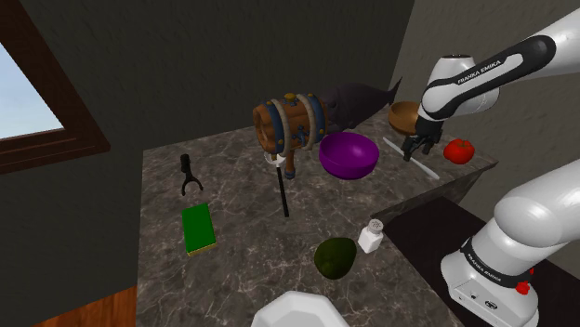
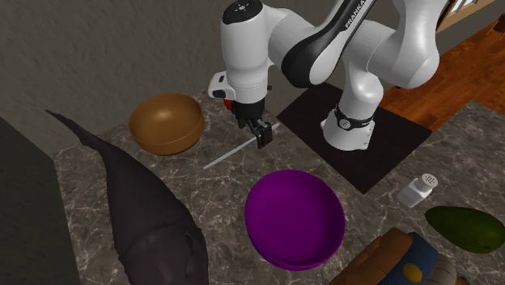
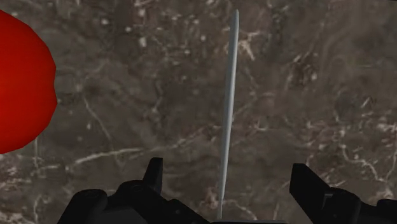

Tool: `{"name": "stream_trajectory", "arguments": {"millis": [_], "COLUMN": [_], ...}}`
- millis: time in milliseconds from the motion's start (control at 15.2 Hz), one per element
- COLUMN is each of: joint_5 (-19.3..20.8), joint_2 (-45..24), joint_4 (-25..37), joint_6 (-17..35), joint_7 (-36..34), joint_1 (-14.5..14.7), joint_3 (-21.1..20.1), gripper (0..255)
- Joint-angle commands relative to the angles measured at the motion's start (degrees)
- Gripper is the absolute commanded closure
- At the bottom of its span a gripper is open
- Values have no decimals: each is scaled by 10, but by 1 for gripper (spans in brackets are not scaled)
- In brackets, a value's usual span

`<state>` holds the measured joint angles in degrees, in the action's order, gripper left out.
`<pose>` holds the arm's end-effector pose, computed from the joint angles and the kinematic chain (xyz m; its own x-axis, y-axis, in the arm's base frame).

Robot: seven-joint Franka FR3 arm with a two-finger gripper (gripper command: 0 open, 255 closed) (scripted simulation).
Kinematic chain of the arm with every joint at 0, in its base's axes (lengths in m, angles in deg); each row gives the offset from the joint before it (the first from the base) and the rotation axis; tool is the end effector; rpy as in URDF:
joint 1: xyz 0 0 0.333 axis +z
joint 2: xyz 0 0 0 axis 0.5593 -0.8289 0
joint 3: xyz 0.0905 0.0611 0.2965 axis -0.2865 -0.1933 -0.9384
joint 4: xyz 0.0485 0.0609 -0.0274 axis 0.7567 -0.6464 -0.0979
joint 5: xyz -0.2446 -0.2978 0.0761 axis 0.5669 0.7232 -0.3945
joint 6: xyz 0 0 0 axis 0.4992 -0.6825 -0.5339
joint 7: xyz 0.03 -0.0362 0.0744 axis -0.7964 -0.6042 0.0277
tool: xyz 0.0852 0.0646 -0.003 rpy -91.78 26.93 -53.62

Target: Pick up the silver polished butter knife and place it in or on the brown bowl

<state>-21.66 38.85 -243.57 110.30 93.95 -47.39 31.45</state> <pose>0.3327 -0.1734 0.3093 0.9751 -0.2154 -0.0520 -0.2159 -0.9764 -0.0031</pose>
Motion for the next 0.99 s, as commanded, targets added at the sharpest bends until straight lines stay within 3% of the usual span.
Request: {"name": "stream_trajectory", "arguments": {"millis": [0,66,660,924], "joint_5": [0,0,0,2], "joint_2": [0,0,0,29], "joint_4": [0,0,0,12], "joint_6": [0,0,0,-41], "joint_7": [0,0,0,-2], "joint_1": [0,0,0,-2], "joint_3": [0,0,0,-4], "gripper": [0,255,255,255]}}
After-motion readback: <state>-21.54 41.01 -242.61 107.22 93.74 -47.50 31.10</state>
